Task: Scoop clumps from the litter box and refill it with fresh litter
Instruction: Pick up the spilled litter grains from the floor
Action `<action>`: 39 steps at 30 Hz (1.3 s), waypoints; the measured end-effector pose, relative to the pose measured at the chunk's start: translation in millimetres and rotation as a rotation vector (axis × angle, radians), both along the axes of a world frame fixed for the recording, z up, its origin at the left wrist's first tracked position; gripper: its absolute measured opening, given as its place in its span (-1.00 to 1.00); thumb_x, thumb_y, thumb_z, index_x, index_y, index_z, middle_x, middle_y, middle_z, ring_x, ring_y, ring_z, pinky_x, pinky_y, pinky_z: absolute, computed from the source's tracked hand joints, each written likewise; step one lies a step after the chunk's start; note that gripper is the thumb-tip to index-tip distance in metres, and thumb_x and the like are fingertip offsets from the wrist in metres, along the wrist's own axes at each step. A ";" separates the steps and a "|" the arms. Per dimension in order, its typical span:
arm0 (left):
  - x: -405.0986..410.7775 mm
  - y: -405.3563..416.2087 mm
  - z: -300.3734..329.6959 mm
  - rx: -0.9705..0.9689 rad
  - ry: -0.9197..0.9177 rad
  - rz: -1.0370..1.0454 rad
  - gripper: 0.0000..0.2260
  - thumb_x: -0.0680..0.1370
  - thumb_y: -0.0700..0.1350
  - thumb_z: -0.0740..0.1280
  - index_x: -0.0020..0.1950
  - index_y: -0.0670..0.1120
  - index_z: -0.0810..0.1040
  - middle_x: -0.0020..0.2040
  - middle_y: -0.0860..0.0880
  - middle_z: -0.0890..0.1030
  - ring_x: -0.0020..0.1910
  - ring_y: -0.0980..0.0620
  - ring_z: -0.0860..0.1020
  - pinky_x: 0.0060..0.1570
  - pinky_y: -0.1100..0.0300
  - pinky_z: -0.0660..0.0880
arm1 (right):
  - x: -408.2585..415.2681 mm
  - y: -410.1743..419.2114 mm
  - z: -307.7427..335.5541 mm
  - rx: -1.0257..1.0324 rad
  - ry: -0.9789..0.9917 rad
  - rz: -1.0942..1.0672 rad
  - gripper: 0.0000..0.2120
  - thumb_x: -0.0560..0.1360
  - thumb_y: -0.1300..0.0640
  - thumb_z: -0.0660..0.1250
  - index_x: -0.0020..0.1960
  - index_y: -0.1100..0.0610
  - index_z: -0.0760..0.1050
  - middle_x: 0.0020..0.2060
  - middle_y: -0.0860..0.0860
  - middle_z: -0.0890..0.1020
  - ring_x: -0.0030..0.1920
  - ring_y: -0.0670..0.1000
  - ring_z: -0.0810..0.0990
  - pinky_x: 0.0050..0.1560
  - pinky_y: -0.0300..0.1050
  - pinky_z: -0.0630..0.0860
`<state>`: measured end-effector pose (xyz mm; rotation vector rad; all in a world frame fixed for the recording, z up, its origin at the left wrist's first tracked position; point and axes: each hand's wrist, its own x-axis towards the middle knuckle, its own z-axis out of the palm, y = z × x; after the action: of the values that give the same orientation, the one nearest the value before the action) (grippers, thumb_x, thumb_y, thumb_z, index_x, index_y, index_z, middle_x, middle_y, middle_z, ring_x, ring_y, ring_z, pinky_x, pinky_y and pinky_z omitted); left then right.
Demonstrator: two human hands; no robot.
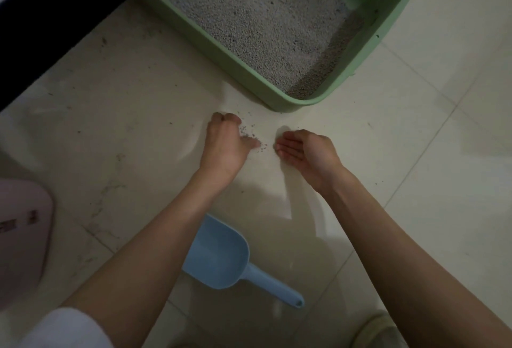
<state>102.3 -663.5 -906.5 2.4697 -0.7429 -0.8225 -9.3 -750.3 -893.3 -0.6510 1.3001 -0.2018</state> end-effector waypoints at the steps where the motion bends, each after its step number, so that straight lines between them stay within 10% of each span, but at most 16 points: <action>1: -4.6 -2.5 1.6 0.017 -0.029 -0.037 -0.42 0.34 -0.03 0.52 0.25 -0.26 0.44 0.20 -0.22 0.42 0.20 -0.16 0.42 0.18 0.20 0.29 | -1.1 1.3 0.2 0.000 0.002 -0.008 -0.80 0.56 0.32 0.10 -0.14 0.29 0.47 -0.21 0.17 0.58 -0.22 0.07 0.57 -0.01 -0.15 0.54; 11: -16.2 -16.2 8.1 0.089 -0.118 -0.182 -0.85 0.49 -0.29 0.33 0.04 -0.22 0.60 0.05 -0.22 0.59 0.04 -0.21 0.56 0.05 0.00 0.49 | 0.9 7.3 8.5 -0.014 0.013 0.013 -0.84 0.56 0.34 0.12 0.03 0.34 0.46 -0.24 0.17 0.57 -0.25 0.07 0.56 -0.07 -0.17 0.54; 21: -3.3 -17.5 -1.7 0.108 -0.010 -0.148 -0.85 0.42 -0.30 0.31 -0.10 -0.21 0.66 -0.10 -0.16 0.65 -0.05 -0.11 0.60 0.00 0.19 0.52 | -6.2 10.9 8.8 -0.133 0.083 0.090 -0.84 0.54 0.35 0.16 -0.10 0.29 0.51 -0.24 0.16 0.58 -0.24 0.07 0.56 -0.07 -0.14 0.56; 25: 19.9 3.3 24.0 -0.295 0.461 0.340 -0.85 0.42 -0.35 0.36 -0.31 -0.15 0.57 -0.46 0.02 0.54 -0.46 0.15 0.48 -0.34 0.34 0.45 | -4.2 11.5 -0.3 -0.348 0.221 0.254 -0.77 0.49 0.35 0.24 -0.28 0.14 0.56 -0.33 0.06 0.59 -0.26 0.05 0.54 0.02 -0.02 0.55; 30: 46.1 39.3 48.6 -0.683 1.146 0.890 -0.86 0.51 -0.35 0.21 -0.20 -0.22 0.51 -0.45 -0.04 0.50 -0.46 0.12 0.47 -0.44 0.37 0.44 | 17.6 17.7 -2.6 -0.595 0.416 0.548 -0.77 0.44 0.25 0.32 0.08 0.15 0.62 0.03 0.07 0.66 0.06 0.06 0.59 0.23 -0.11 0.45; 39: 44.4 61.2 46.3 -0.762 1.271 0.981 -0.90 0.21 -0.29 0.13 -0.40 -0.16 0.41 -0.47 -0.05 0.39 -0.50 0.06 0.39 -0.52 0.30 0.31 | 41.2 47.2 0.2 -1.012 0.623 1.096 -0.71 0.47 0.31 0.26 0.19 0.27 0.49 0.16 0.19 0.49 0.14 0.19 0.50 0.09 -0.09 0.41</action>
<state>146.7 -602.3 -860.2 0.9775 0.5187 -1.1103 31.9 -703.1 -893.1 -2.3257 1.1646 0.3106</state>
